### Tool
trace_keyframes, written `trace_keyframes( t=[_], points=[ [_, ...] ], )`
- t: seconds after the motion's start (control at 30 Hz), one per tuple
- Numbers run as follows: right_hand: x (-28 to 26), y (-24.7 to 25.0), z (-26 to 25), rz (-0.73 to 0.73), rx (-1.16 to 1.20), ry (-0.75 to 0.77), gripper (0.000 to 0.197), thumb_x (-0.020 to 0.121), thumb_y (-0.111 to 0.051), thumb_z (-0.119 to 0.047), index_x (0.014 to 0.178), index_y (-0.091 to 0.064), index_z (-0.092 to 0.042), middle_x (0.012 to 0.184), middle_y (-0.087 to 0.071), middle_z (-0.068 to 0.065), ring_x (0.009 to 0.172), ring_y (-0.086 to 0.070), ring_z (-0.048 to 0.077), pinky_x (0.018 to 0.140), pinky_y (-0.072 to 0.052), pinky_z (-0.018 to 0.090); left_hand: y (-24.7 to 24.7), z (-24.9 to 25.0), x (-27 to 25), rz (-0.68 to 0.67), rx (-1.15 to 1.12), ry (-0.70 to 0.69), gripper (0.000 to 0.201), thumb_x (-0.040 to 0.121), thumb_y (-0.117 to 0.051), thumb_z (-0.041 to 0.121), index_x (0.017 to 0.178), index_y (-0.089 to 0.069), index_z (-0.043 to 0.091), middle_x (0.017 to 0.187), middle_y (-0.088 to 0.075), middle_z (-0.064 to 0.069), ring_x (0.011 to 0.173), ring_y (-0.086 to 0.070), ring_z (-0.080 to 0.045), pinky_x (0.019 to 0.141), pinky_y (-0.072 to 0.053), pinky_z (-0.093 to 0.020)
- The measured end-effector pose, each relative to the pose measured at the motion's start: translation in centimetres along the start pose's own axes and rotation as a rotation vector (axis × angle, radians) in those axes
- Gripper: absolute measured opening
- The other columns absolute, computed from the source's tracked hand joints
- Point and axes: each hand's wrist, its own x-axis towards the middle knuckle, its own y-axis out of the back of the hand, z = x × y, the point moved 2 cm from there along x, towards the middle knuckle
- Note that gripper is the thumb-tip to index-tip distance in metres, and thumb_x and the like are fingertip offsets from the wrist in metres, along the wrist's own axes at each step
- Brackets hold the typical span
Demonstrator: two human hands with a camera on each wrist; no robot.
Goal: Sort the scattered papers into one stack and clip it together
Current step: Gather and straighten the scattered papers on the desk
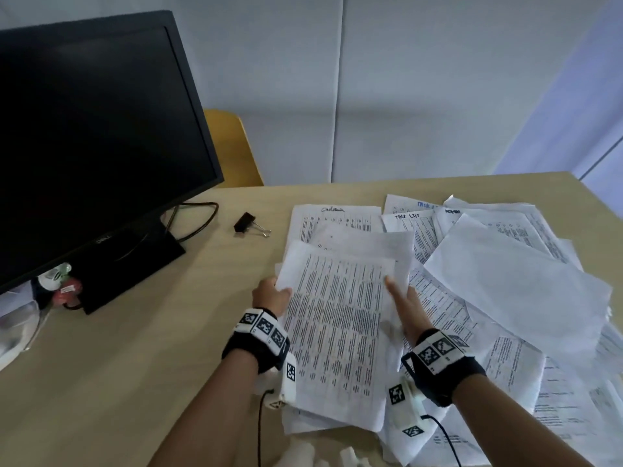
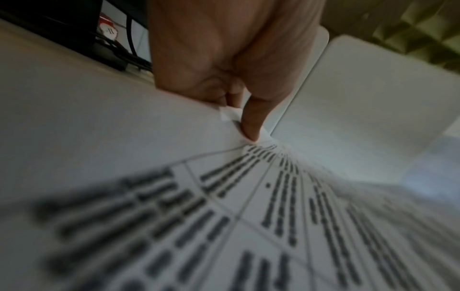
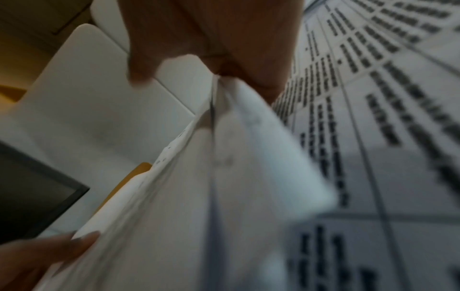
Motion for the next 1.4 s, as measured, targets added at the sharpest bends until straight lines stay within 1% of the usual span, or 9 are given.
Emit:
trace_keyframes(
  t=[0.1, 0.3, 0.4, 0.57, 0.73, 0.97, 1.1, 1.23, 1.4],
  points=[
    [0.5, -0.3, 0.6, 0.011, -0.234, 0.049, 0.04, 0.082, -0.06, -0.003, 0.119, -0.043, -0.004, 0.107, -0.059, 0.015, 0.085, -0.059, 0.024, 0.075, -0.053, 0.037, -1.1, -1.0, 0.3, -0.024, 0.043, -0.001, 0.033, 0.09, -0.054, 0.015, 0.118, -0.058, -0.001, 0.12, -0.062, -0.019, 0.109, -0.059, -0.032, 0.084, -0.046, -0.031],
    [-1.1, -0.8, -5.1, 0.032, -0.088, 0.338, 0.018, 0.085, -0.054, 0.003, 0.095, -0.055, -0.012, 0.08, -0.061, -0.003, 0.078, -0.06, 0.013, 0.066, -0.049, 0.02, 1.8, 0.9, 0.9, 0.036, -0.403, -0.007, 0.066, 0.079, -0.071, 0.029, 0.13, -0.04, 0.0, 0.132, -0.048, -0.01, 0.124, -0.047, -0.027, 0.104, -0.04, -0.038],
    [-2.1, -1.1, -9.6, 0.17, 0.021, 0.58, 0.011, 0.084, -0.062, -0.007, 0.082, -0.057, -0.017, 0.069, -0.057, -0.008, 0.057, -0.053, -0.009, 0.057, -0.045, 0.014, 4.5, 4.8, -1.0, -0.007, -0.725, -0.243, 0.041, 0.087, -0.061, 0.013, 0.124, -0.053, -0.001, 0.12, -0.06, -0.011, 0.118, -0.055, -0.028, 0.097, -0.045, -0.036],
    [-4.3, -1.1, -15.4, 0.382, 0.204, 0.91, 0.009, 0.089, -0.054, -0.007, 0.091, -0.048, -0.014, 0.078, -0.054, -0.01, 0.066, -0.052, -0.011, 0.064, -0.044, 0.011, 8.7, 10.3, -3.9, 0.243, -0.842, -0.573, 0.006, 0.09, -0.056, 0.014, 0.089, -0.059, 0.019, 0.091, -0.063, 0.004, 0.083, -0.06, -0.001, 0.079, -0.049, -0.018],
    [-4.3, -1.6, -13.5, 0.374, 0.167, 0.87, 0.021, 0.085, -0.056, -0.03, 0.098, -0.039, -0.029, 0.094, -0.051, -0.011, 0.084, -0.053, -0.001, 0.078, -0.046, 0.03, 8.4, 10.2, -5.3, 0.164, -0.953, -0.611, 0.039, 0.073, -0.068, 0.03, 0.107, -0.058, 0.013, 0.107, -0.066, -0.003, 0.107, -0.062, -0.019, 0.097, -0.048, -0.032],
    [-5.2, -2.2, -14.5, 0.457, -0.072, 1.056, 0.067, 0.079, -0.06, -0.015, 0.132, -0.027, -0.04, 0.117, -0.037, 0.008, 0.105, -0.044, 0.016, 0.099, -0.038, 0.02, 8.2, 10.8, -5.8, 0.191, -0.796, -0.724, 0.052, 0.07, -0.07, 0.034, 0.112, -0.039, 0.028, 0.12, -0.052, -0.005, 0.114, -0.055, -0.02, 0.101, -0.046, -0.037],
    [-4.1, -2.1, -15.7, 0.52, -0.22, 0.968, 0.04, 0.079, -0.051, -0.009, 0.119, -0.055, -0.01, 0.111, -0.044, 0.009, 0.09, -0.044, 0.004, 0.083, -0.035, 0.002, 8.4, 11.1, -5.2, 0.262, -0.682, -0.739, 0.021, 0.086, -0.055, 0.024, 0.103, -0.043, 0.029, 0.112, -0.048, -0.003, 0.115, -0.05, -0.03, 0.105, -0.04, -0.047],
    [-2.8, -1.4, -13.8, 0.401, 0.071, 0.784, 0.04, 0.086, -0.046, -0.011, 0.121, -0.036, -0.025, 0.109, -0.05, 0.0, 0.091, -0.048, 0.014, 0.082, -0.041, 0.026, 8.0, 9.5, -4.1, 0.122, -0.861, -0.563, 0.004, 0.095, -0.049, 0.017, 0.098, -0.05, 0.02, 0.102, -0.061, -0.004, 0.097, -0.06, -0.019, 0.096, -0.046, -0.04],
    [-1.9, -2.2, -10.0, 0.32, 0.04, 0.561, 0.014, 0.089, -0.036, 0.006, 0.091, -0.034, -0.007, 0.072, -0.04, -0.007, 0.062, -0.042, 0.004, 0.054, -0.036, 0.019, 6.2, 7.8, -4.1, 0.002, -0.815, -0.506, 0.052, 0.077, -0.058, 0.034, 0.122, -0.05, 0.009, 0.126, -0.057, -0.014, 0.123, -0.052, -0.031, 0.109, -0.036, -0.05]
  ],
)
